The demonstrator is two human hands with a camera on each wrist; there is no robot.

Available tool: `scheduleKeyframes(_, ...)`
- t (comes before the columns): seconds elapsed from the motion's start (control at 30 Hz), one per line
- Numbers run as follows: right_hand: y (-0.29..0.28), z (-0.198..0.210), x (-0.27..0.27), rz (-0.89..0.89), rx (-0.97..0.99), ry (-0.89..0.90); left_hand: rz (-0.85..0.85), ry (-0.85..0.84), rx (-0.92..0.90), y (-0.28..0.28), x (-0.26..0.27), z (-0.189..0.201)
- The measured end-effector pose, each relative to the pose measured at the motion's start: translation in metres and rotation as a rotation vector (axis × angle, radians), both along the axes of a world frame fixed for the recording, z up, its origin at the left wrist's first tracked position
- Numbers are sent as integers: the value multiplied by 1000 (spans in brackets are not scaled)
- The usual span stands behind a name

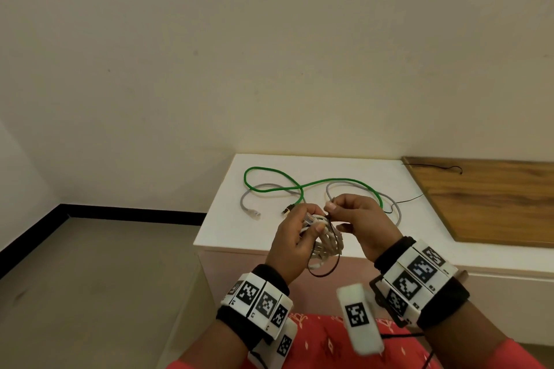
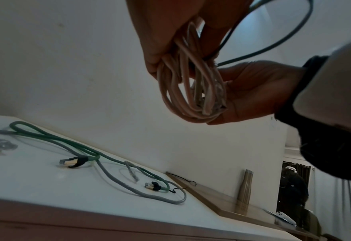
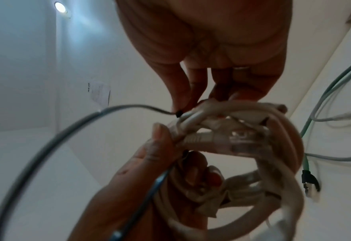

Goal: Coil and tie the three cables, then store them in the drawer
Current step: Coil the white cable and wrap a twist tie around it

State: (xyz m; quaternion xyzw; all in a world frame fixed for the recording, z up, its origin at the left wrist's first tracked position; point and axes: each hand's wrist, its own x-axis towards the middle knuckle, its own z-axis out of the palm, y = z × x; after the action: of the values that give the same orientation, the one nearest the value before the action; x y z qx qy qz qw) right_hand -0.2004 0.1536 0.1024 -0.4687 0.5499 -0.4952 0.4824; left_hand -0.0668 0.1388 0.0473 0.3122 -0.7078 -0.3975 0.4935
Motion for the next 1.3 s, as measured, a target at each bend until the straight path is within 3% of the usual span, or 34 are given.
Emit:
scheduleKeyframes(0.27,-20,32,-39,-289,-243,-297,-73,-23,29,6,7,-9)
scheduleKeyframes(0.37,-14,41,-47,-242,-311,-390,-33,27,65,3,11,-11)
scheduleKeyframes(0.53,1,3,-18,-63,57,-392,-23,70,102,2,7,-7)
scheduleKeyframes(0.67,8,-22,-2,-35,283,-435,-39,57,88,6,6,-7)
scheduleKeyframes(0.8,10,-24,1,47,321,-526,-38,63,80,8,8,-6)
scheduleKeyframes(1.03,6,-34,-9,-182,236,-781,-52,98,107,6,10,-10)
scheduleKeyframes(1.1,7,-32,-8,-174,205,-766,-49,92,108,5,10,-11)
scheduleKeyframes(1.3,5,-26,4,113,311,-476,-76,119,156,5,8,-13)
